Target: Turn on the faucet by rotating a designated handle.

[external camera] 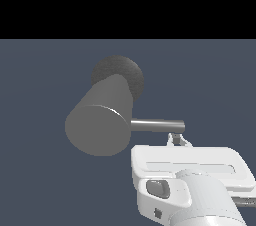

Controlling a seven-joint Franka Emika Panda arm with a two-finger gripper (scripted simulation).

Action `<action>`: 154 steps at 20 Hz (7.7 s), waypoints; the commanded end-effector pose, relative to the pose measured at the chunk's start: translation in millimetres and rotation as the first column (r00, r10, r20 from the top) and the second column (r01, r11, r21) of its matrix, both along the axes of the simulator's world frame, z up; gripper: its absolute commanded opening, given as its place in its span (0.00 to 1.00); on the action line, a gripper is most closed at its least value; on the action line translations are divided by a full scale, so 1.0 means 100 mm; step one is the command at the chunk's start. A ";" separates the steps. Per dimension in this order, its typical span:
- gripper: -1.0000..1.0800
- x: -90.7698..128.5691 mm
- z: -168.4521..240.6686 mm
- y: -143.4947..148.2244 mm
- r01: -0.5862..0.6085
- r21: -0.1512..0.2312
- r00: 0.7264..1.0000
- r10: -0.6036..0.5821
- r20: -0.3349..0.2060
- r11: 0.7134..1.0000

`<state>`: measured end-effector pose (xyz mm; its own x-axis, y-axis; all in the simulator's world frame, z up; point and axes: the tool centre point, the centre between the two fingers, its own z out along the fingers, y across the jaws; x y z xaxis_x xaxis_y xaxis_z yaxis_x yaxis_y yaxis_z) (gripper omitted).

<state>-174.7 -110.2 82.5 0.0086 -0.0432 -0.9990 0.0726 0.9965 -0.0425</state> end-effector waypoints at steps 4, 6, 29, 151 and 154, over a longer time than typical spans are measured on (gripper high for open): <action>0.00 0.00 0.16 -0.04 0.003 -0.007 1.000 -0.003 0.002 1.000; 0.00 0.00 0.22 -0.02 0.001 -0.002 1.000 -0.001 0.000 1.000; 0.00 -0.01 0.63 -0.02 0.014 0.023 0.999 -0.013 -0.032 1.000; 0.00 0.21 1.70 1.81 0.036 0.015 0.997 -0.034 -0.070 0.999; 0.00 0.21 1.71 1.89 0.031 0.017 0.998 -0.029 -0.063 0.999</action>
